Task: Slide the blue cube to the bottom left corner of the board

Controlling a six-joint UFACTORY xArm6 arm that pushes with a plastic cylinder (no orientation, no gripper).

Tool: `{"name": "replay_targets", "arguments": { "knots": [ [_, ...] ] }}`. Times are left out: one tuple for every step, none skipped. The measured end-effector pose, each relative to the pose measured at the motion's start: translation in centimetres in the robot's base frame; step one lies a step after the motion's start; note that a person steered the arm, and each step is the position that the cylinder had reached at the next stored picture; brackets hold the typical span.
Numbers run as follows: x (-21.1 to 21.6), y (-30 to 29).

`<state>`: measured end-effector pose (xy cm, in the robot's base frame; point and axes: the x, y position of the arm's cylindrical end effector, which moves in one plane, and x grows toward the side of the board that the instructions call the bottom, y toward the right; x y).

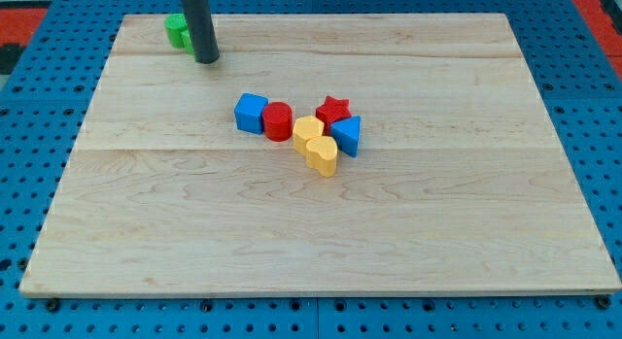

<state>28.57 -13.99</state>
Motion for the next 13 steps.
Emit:
{"name": "replay_targets", "arguments": {
  "knots": [
    [0.1,0.3],
    [1.9,2.0],
    [3.0,3.9],
    [3.1,5.1],
    [3.1,5.9],
    [3.1,6.8],
    [3.4,11.3],
    [7.8,11.9],
    [11.2,7.0],
    [10.5,4.3],
    [8.5,3.0],
    [12.2,-0.9],
    [18.4,-2.9]
  ]
}}
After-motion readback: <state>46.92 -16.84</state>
